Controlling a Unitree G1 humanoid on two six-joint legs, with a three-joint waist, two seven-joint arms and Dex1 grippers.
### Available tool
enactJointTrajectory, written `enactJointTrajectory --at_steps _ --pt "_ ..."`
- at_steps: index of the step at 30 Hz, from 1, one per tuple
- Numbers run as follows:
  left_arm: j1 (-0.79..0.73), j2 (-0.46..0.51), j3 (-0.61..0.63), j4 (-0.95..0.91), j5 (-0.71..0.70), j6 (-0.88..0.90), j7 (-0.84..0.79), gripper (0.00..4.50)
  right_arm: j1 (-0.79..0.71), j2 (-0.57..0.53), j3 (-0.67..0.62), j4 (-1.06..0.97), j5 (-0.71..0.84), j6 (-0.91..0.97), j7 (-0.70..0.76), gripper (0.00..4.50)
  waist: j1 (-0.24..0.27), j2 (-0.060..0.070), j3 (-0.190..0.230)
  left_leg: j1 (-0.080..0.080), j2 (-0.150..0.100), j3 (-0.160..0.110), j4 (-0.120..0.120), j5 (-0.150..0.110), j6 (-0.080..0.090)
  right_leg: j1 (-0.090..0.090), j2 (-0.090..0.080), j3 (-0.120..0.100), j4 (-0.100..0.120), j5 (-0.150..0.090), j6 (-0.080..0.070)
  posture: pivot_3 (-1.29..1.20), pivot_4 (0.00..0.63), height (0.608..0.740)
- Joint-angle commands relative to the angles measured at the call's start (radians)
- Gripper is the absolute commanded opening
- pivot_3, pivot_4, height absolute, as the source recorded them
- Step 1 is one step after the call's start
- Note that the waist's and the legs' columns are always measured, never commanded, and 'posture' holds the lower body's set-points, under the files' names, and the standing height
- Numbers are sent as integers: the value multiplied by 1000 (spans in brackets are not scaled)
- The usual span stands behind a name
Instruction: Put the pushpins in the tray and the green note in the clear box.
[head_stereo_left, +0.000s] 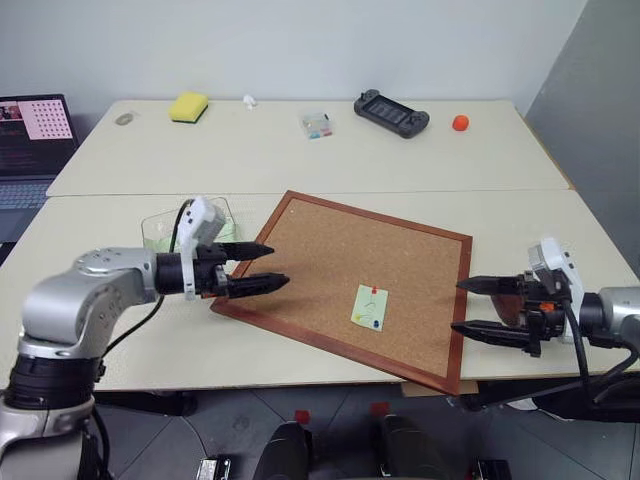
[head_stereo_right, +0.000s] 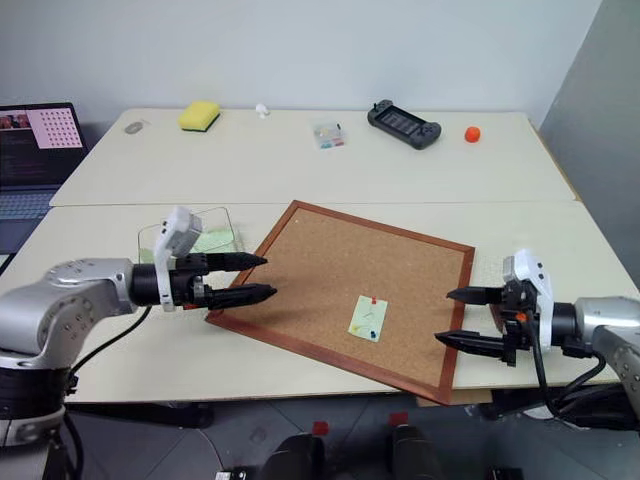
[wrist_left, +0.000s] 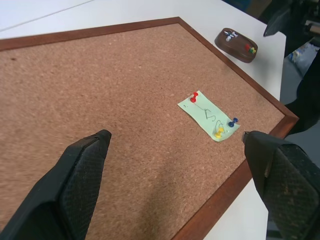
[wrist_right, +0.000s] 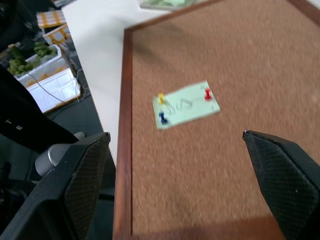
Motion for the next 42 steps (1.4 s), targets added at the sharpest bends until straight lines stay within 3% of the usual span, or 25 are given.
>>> enactJointTrajectory --at_steps 1,21,27,34,42 --pt "11 23 -9 -12 -11 -5 -41 4484 -14 6 -15 -31 43 18 -14 4500 1 0 0 0 0 0 0 0 0 0 0 0 0 0 0 0 150 740" --pt "40 25 -46 -82 -62 45 -115 4484 38 -23 -32 -100 121 76 -37 4500 2 0 0 -1 0 0 0 0 0 0 -1 0 0 0 0 0 150 740" --pt "9 -67 -73 -13 98 -188 -18 4484 -12 45 18 -95 33 -14 -121 4500 2 0 0 -1 0 0 0 0 0 0 -1 0 0 0 0 0 150 740" --pt "-33 -273 -137 110 277 -382 189 3194 -67 147 169 -55 -126 -143 -175 4500 3 0 0 -1 -1 0 1 0 0 0 -1 0 0 0 0 0 150 740" --pt "-56 -379 -187 152 312 -340 264 1605 -125 267 302 74 -272 -273 -193 4500 1 0 0 -1 -1 -1 1 0 0 -1 -1 0 1 0 0 0 150 740"
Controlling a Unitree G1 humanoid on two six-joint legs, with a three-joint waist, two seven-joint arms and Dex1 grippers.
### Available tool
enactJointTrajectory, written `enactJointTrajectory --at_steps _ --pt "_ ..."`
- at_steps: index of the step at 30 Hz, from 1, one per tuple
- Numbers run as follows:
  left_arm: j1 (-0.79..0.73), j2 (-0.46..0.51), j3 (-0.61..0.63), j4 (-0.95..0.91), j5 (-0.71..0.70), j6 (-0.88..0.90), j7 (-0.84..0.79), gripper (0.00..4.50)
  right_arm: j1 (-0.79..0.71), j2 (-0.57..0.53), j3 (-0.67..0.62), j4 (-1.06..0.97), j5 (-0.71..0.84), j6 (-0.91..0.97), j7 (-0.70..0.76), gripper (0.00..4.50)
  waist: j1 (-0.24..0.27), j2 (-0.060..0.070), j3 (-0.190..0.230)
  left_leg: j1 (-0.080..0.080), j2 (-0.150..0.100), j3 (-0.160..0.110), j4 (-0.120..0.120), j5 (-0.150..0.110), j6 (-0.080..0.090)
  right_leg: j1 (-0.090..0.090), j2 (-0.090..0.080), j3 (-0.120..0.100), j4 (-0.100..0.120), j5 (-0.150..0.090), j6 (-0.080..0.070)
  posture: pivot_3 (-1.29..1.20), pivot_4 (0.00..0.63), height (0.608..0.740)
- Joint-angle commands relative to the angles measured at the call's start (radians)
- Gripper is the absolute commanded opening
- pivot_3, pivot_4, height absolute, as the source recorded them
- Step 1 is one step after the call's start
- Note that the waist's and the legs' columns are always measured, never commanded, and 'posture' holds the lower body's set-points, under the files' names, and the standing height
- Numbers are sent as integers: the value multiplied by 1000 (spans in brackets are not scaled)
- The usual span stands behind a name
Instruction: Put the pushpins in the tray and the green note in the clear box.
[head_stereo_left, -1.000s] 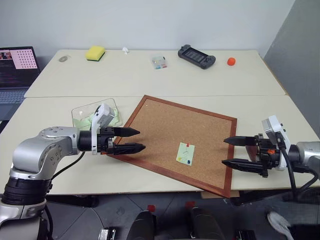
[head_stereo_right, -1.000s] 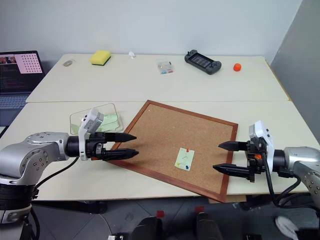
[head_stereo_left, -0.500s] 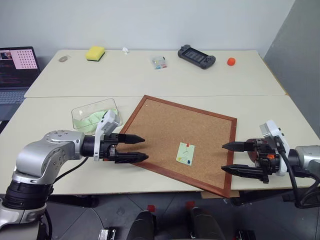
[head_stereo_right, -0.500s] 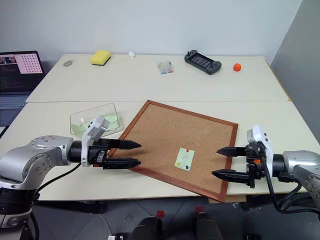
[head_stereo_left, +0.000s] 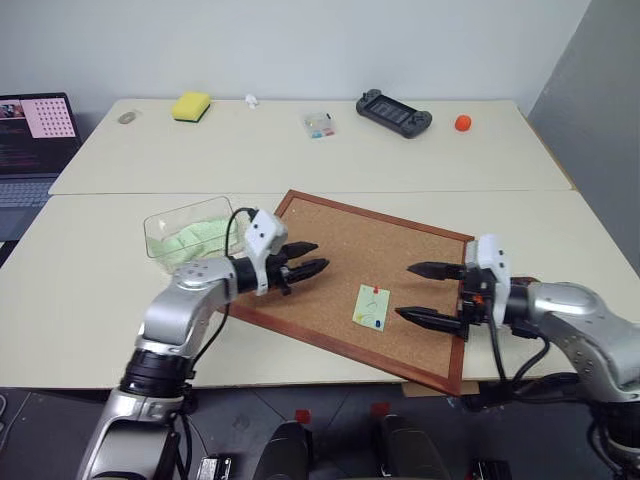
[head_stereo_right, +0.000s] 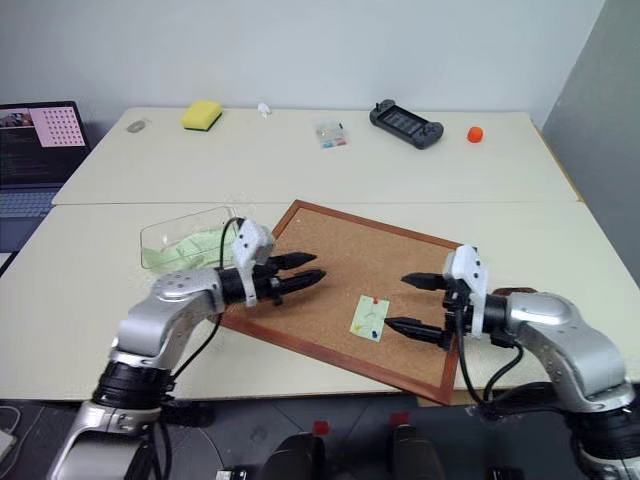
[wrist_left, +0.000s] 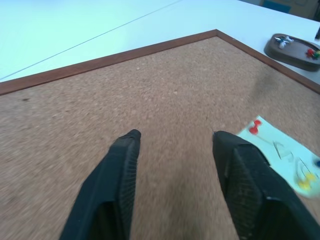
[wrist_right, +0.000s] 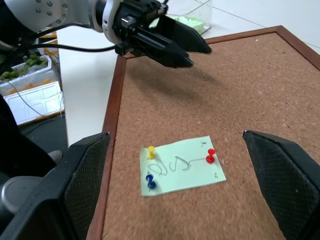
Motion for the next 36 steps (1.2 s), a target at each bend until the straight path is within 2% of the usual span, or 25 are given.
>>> enactJointTrajectory --at_steps 1,7,9,14,21,24,30,36 --pt "-6 -16 5 -10 2 7 18 1454 -22 32 32 45 -62 -77 2 4500 0 0 0 0 0 0 0 0 0 0 0 0 0 0 0 0 150 740" --pt "-15 -52 -6 -6 14 21 54 291 -59 96 78 100 -113 -123 -4 4500 0 0 0 0 0 0 1 0 0 0 0 0 0 0 0 0 150 740" --pt "-15 -58 -19 -3 26 27 62 38 -72 115 93 122 -132 -138 -2 4500 0 0 0 0 0 0 1 0 0 0 0 0 0 0 0 0 150 740" --pt "-7 -53 -90 51 104 46 82 38 -106 161 128 192 -172 -174 4 4500 -1 0 0 1 0 -1 0 0 0 0 0 0 0 0 0 0 150 740" --pt "-6 -73 -105 103 118 77 86 38 -140 211 159 312 -228 -250 21 4500 0 1 -1 2 -1 -1 1 0 0 2 0 0 1 0 0 0 150 740" --pt "-16 -77 -98 100 110 87 85 0 -156 230 163 360 -244 -279 28 4017 0 1 -1 3 -1 -1 1 0 0 2 0 0 1 0 0 0 150 740" --pt "-14 -72 -94 92 110 88 78 0 -177 250 164 435 -279 -341 42 2655 0 1 -1 3 -1 -1 1 0 0 3 0 -1 1 0 0 0 150 740" --pt "-15 -72 -87 92 120 73 92 0 -180 246 170 485 -327 -409 49 1598 -1 1 -1 3 -1 -1 1 0 0 3 0 -1 1 0 0 0 150 740"
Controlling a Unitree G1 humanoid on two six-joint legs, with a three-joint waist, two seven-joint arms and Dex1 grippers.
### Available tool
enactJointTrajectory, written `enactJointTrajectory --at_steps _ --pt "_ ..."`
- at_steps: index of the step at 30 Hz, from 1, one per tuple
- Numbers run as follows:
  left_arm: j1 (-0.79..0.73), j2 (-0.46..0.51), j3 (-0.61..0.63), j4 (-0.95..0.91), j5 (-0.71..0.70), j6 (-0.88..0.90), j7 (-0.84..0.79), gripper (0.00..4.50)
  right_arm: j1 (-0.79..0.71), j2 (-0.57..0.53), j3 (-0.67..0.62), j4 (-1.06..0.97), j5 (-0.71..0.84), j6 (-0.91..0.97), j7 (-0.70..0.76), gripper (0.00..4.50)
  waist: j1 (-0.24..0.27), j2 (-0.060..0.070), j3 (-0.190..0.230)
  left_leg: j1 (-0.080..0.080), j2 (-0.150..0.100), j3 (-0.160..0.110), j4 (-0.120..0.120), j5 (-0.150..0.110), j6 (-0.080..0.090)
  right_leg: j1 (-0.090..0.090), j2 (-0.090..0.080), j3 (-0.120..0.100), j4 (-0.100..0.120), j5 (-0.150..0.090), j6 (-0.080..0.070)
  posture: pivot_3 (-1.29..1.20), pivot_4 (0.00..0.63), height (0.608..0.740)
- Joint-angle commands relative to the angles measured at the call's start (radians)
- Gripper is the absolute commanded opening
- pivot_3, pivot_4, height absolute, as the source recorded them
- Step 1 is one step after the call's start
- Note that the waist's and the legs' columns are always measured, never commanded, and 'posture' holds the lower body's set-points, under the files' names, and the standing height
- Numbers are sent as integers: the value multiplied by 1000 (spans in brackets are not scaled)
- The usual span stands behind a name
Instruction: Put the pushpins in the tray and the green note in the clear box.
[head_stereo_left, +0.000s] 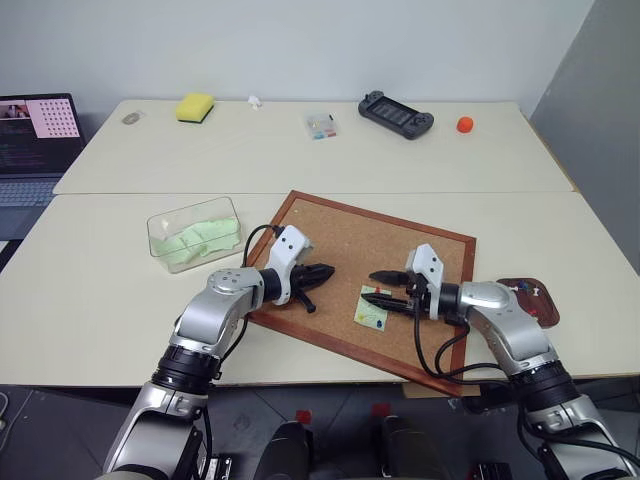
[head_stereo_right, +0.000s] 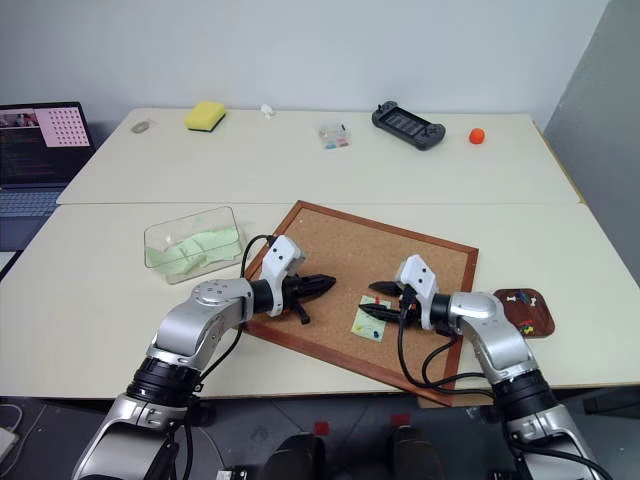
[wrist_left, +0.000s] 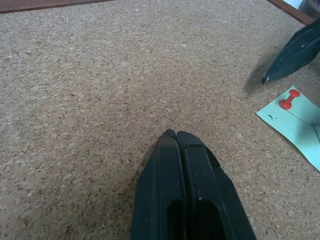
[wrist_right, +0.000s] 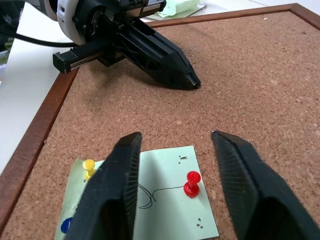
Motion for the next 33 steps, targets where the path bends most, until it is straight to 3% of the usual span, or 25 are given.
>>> enactJointTrajectory --at_steps 1,8,23,29,33 --pt "4 1 -6 7 22 10 14 0 -14 0 -2 11 -28 -61 13 1365 0 0 0 0 0 0 0 0 0 0 0 0 0 0 0 0 150 740" --pt "4 1 -15 8 32 2 16 0 -29 8 -18 35 -37 -77 9 28 0 0 0 0 0 0 0 0 0 0 0 0 0 0 0 0 150 740" --pt "1 -5 -32 36 65 33 46 0 -21 -7 -156 -151 173 176 7 28 0 1 -1 1 0 -6 0 0 0 1 0 -1 0 0 0 0 150 740" --pt "-5 -12 -35 42 65 33 51 0 -6 -31 -227 -199 193 237 -63 28 0 1 -2 2 0 -8 0 0 0 3 0 -2 0 0 0 0 150 740" --pt "0 -17 -40 41 65 33 51 0 35 -86 -344 -236 157 272 -198 28 4 1 -2 2 -1 -8 0 0 0 3 -1 -2 0 0 0 0 150 740"
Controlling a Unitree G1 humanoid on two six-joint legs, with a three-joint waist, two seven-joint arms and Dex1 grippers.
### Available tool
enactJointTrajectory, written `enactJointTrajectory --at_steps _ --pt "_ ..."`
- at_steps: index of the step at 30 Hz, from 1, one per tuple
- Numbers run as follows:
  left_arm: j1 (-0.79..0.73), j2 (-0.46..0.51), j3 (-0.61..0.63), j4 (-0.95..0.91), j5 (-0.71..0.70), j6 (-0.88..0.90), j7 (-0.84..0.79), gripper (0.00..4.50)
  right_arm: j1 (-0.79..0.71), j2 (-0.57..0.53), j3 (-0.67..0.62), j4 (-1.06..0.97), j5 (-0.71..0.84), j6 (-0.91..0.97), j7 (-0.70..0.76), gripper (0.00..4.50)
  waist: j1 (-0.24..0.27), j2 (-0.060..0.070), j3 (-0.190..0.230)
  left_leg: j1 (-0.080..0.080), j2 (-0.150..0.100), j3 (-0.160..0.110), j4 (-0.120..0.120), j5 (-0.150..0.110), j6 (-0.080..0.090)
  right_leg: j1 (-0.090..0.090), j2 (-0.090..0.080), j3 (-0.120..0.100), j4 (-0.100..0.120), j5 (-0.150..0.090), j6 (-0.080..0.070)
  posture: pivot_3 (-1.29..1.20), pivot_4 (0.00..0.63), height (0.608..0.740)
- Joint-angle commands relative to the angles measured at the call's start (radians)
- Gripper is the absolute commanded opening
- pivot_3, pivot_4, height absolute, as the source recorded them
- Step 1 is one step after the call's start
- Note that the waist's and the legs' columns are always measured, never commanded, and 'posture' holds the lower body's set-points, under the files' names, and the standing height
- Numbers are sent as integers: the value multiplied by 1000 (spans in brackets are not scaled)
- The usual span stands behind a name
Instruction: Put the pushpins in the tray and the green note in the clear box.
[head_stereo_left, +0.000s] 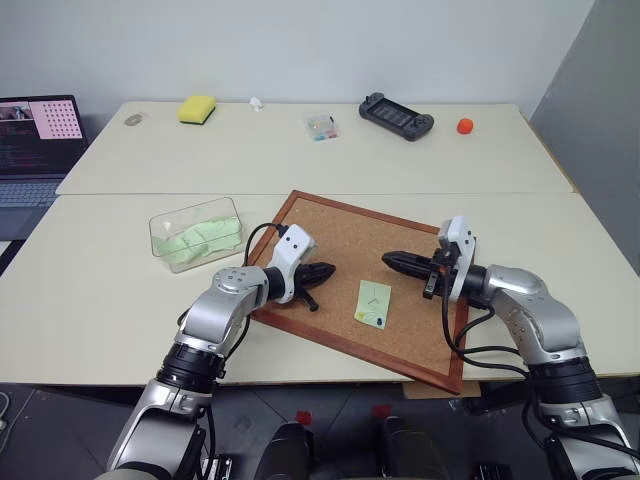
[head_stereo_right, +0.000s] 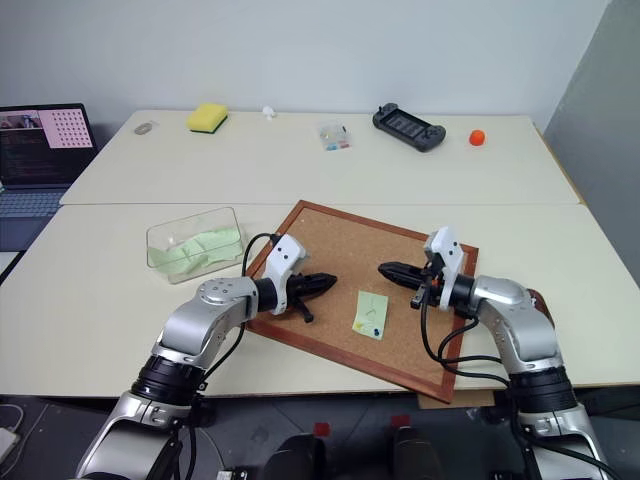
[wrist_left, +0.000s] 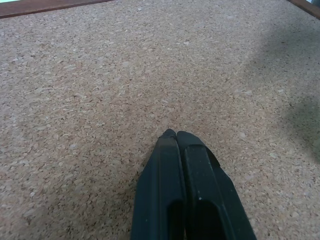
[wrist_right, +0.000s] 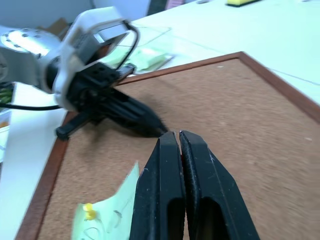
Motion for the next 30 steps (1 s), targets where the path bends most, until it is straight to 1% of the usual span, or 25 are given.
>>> enactJointTrajectory --at_steps 1,3,6,8,12,17,22,27,30 --pt "17 1 -21 33 33 28 17 0 40 -65 -122 -66 -32 25 -122 28 1 0 0 0 0 0 0 0 0 0 0 0 0 0 0 0 150 740" --pt "20 1 -23 34 34 26 16 0 85 -118 -149 -80 -89 26 -171 28 5 1 0 0 -1 0 0 0 0 0 0 0 0 0 0 0 150 740" --pt "17 0 -23 40 37 22 15 0 150 -156 -226 -107 -126 80 -279 28 4 1 -1 0 -1 1 -1 0 0 1 -1 0 -1 0 0 0 150 740" --pt "13 -1 -23 48 42 14 18 0 184 -156 -270 -128 -126 110 -327 28 2 3 -2 0 -1 1 -1 0 0 1 0 0 -1 0 0 0 150 740" --pt "7 2 -27 53 46 9 9 0 259 -140 -332 -178 -98 184 -380 28 1 6 -3 2 -1 4 0 0 1 3 0 0 -1 0 0 0 150 740" --pt "1 5 -27 56 50 7 -2 0 355 -115 -383 -259 -60 234 -394 28 0 6 -4 3 0 7 0 1 1 4 0 1 -1 0 1 0 150 740" --pt "7 12 -25 49 50 7 -9 0 437 -97 -391 -322 -54 246 -408 28 0 8 -5 3 0 7 -1 1 1 4 0 1 -1 0 1 0 150 740" --pt "4 7 -25 55 54 2 -9 0 475 -77 -350 -284 -100 198 -436 28 -2 8 -5 4 0 8 -1 1 2 4 1 2 -1 0 1 0 150 740" --pt "-1 3 -25 60 56 -1 -9 0 471 -57 -347 -257 -110 174 -451 28 -2 7 -5 5 0 8 -1 1 2 5 1 2 -1 -1 1 0 150 740"
